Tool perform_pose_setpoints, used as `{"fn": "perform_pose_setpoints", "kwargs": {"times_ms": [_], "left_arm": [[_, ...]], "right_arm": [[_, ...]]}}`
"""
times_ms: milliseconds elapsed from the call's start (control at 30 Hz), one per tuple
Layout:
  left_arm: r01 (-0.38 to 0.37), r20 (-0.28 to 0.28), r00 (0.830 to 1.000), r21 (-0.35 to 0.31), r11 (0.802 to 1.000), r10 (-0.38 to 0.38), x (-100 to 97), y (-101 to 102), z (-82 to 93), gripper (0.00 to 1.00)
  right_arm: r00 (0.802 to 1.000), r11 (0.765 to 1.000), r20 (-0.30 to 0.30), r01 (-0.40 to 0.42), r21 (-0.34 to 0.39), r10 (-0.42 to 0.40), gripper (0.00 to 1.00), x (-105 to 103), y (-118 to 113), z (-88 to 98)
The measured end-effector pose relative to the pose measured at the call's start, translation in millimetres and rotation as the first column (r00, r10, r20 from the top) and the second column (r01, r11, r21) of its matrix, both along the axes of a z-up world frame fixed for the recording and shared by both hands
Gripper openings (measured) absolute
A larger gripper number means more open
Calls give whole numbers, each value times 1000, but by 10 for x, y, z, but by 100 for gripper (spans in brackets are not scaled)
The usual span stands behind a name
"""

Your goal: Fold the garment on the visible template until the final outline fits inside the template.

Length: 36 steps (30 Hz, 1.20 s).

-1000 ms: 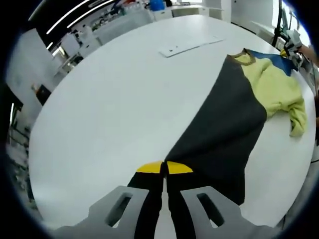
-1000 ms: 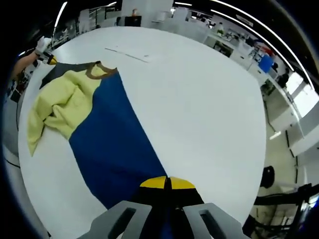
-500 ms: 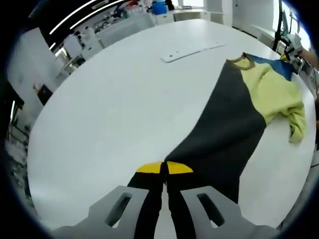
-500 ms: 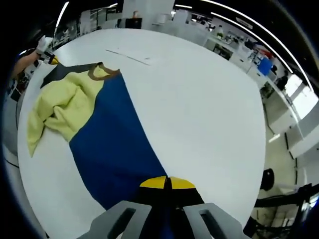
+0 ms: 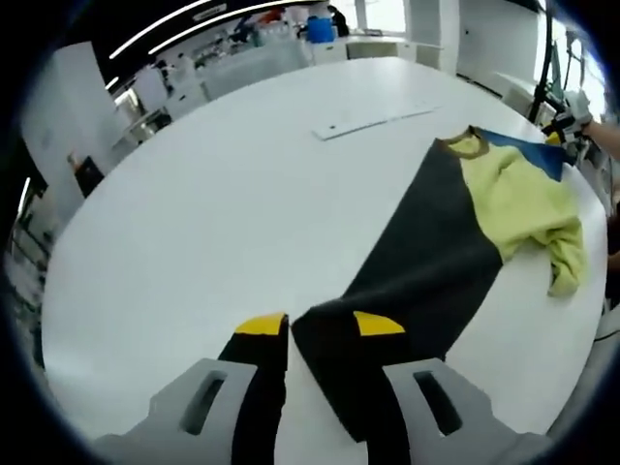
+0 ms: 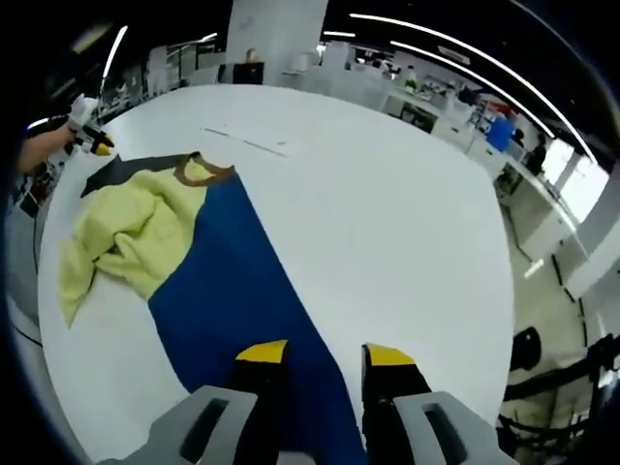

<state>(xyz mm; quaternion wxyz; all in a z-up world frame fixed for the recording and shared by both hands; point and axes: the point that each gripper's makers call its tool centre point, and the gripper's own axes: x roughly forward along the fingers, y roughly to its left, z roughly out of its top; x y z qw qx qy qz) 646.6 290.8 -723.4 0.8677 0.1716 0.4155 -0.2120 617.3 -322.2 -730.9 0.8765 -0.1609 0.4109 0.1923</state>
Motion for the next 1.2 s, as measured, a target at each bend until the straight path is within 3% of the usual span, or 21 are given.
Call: {"fn": "perform_pose_setpoints", "kwargs": {"times_ms": [167, 467, 733, 1200], "left_arm": [[19, 30, 999, -72, 997, -17, -77, -126, 66, 43], [69, 60, 996, -152, 986, -61, -247, -278, 126, 59], [102, 93, 992, -203, 974, -85, -356, -429, 229, 67], [167, 133, 982, -244, 955, -137, -597, -703, 399, 70]], "right_arm": [[1000, 1000, 28, -10, 26, 9, 36, -64, 62, 58], [997, 997, 63, -37, 70, 33, 50, -198, 209, 147], [996, 992, 76, -59, 112, 50, 60, -315, 346, 210], [996, 981, 76, -69, 181, 56, 66, -618, 508, 235]]}}
